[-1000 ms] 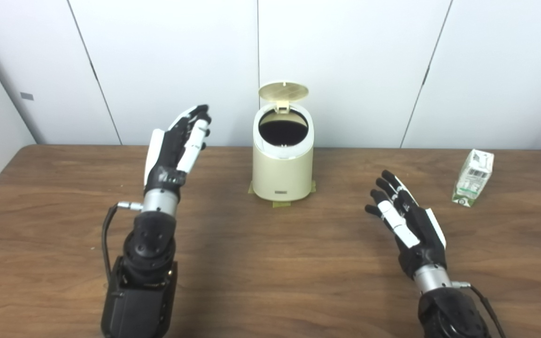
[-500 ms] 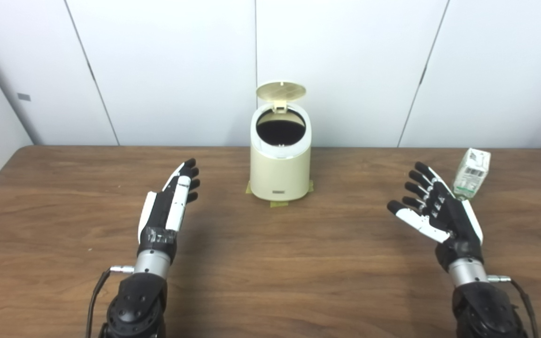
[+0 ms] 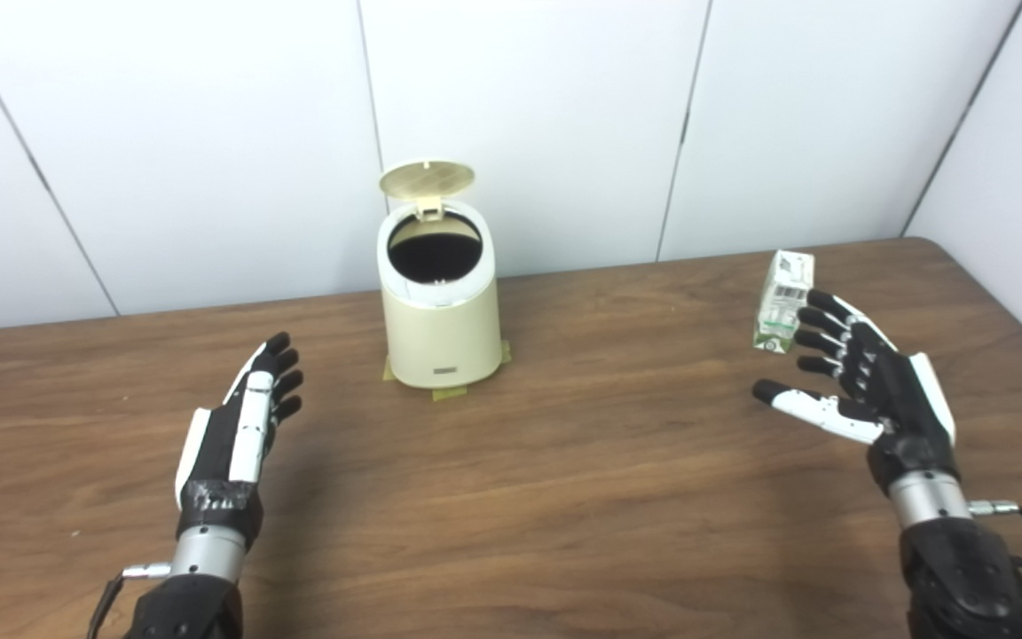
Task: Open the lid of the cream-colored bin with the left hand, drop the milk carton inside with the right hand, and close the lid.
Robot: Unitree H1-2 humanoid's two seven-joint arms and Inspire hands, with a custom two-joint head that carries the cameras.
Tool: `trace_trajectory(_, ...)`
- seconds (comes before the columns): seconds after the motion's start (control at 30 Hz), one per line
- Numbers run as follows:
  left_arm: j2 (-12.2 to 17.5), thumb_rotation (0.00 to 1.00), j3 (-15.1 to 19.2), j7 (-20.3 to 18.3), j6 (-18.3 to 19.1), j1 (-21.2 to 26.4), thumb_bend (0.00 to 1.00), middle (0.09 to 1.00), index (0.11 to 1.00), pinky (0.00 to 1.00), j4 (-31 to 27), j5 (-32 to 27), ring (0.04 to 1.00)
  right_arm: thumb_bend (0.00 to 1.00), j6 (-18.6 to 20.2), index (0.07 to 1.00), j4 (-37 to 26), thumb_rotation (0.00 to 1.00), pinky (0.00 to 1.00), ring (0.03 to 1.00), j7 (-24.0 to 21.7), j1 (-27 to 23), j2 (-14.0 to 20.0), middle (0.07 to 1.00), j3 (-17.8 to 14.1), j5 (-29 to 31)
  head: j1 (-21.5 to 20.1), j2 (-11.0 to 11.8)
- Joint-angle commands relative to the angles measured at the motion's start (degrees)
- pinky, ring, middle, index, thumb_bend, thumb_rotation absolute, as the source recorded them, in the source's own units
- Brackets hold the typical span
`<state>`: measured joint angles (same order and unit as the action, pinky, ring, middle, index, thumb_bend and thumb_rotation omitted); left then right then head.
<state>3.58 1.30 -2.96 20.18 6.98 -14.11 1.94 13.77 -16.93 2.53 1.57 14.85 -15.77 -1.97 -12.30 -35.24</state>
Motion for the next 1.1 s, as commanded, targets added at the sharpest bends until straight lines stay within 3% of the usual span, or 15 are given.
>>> trace_trajectory(0.0,0.99,1.00,-0.81,-0.27,-1.91,1.65,0.42,0.937,0.949,0.90,-0.69,0.91,0.913,0.85,-1.69,0.857,0.04,0.13,0.71,0.827,-0.08,-1.72,2.04,0.865,-1.28,0.58,0.03,-0.04)
trace_trajectory(0.1,2.08,0.98,-2.05,-0.15,-2.48,1.85,0.44,0.939,0.949,0.89,-0.30,2.81,0.915,0.88,-3.31,0.846,3.42,0.16,0.71,0.831,0.82,-2.42,3.44,0.867,-1.81,-1.13,-0.32,-0.05)
trace_trajectory(0.2,2.97,0.96,-3.16,-0.16,-2.36,1.93,0.46,0.939,0.942,0.88,-0.53,4.23,0.918,0.88,-4.69,0.840,7.20,0.17,0.78,0.841,1.62,-4.94,4.46,0.856,-1.99,-1.92,-0.54,-0.01)
trace_trajectory(0.37,3.97,0.94,-3.70,-0.62,-2.37,1.89,0.46,0.947,0.953,0.87,-0.54,4.50,0.930,0.93,-2.78,0.831,11.52,0.18,0.75,0.795,3.22,-10.29,6.26,0.841,-1.44,-4.78,0.05,0.18)
trace_trajectory(0.53,4.27,0.96,-3.70,-1.46,-2.22,1.73,0.46,0.961,0.967,0.90,-0.14,3.91,0.948,0.96,-3.66,0.837,18.31,0.18,0.78,0.836,3.53,-15.77,8.90,0.855,-0.64,-6.65,0.14,0.32)
trace_trajectory(0.6,4.23,0.95,-3.54,-1.73,-2.34,1.63,0.47,0.967,0.970,0.91,-0.01,3.65,0.957,0.96,-3.82,0.852,20.85,0.16,0.76,0.789,3.88,-17.75,9.70,0.860,-0.25,-7.49,0.25,0.34)
trace_trajectory(0.67,4.25,0.95,-3.44,-1.85,-2.73,1.52,0.47,0.968,0.970,0.92,0.16,3.65,0.959,0.96,-3.57,0.863,22.37,0.13,0.62,0.728,4.34,-19.37,10.08,0.868,0.09,-8.08,0.29,0.39)
trace_trajectory(0.7,4.39,0.95,-3.48,-2.00,-2.70,1.40,0.47,0.968,0.970,0.92,0.04,3.70,0.960,0.96,-2.97,0.864,23.14,0.12,0.59,0.721,4.42,-20.48,10.42,0.869,0.47,-8.61,0.40,0.48)
trace_trajectory(0.77,4.63,0.96,-3.51,-2.33,-2.51,1.21,0.47,0.967,0.969,0.93,-0.23,3.63,0.963,0.95,-2.28,0.871,24.42,0.09,0.66,0.825,4.38,-22.03,11.14,0.884,1.23,-9.63,0.48,0.40)
trace_trajectory(0.83,4.96,0.96,-3.69,-2.46,-2.19,1.04,0.47,0.965,0.969,0.92,-0.71,4.10,0.961,0.95,-1.44,0.871,25.67,0.09,0.70,0.851,4.32,-23.47,11.69,0.887,1.60,-10.09,0.44,0.58)
trace_trajectory(0.87,5.15,0.97,-3.80,-2.49,-1.97,0.97,0.47,0.964,0.969,0.94,-0.97,4.41,0.960,0.94,-1.04,0.871,26.14,0.06,0.59,0.824,4.38,-24.07,11.84,0.886,1.69,-10.16,0.47,0.54)
trace_trajectory(0.97,5.81,0.99,-3.73,-2.93,-1.81,0.72,0.47,0.967,0.974,0.93,-1.55,4.47,0.961,0.92,-0.41,0.859,28.42,0.03,0.46,0.763,4.49,-26.12,12.43,0.871,1.95,-10.40,0.57,0.53)
trace_trajectory(1.07,6.51,0.99,-3.57,-3.22,-1.90,0.61,0.44,0.967,0.973,0.91,-2.09,4.52,0.960,0.91,-0.61,0.856,31.63,0.02,0.41,0.712,4.51,-27.89,13.68,0.867,2.92,-11.30,0.53,0.60)
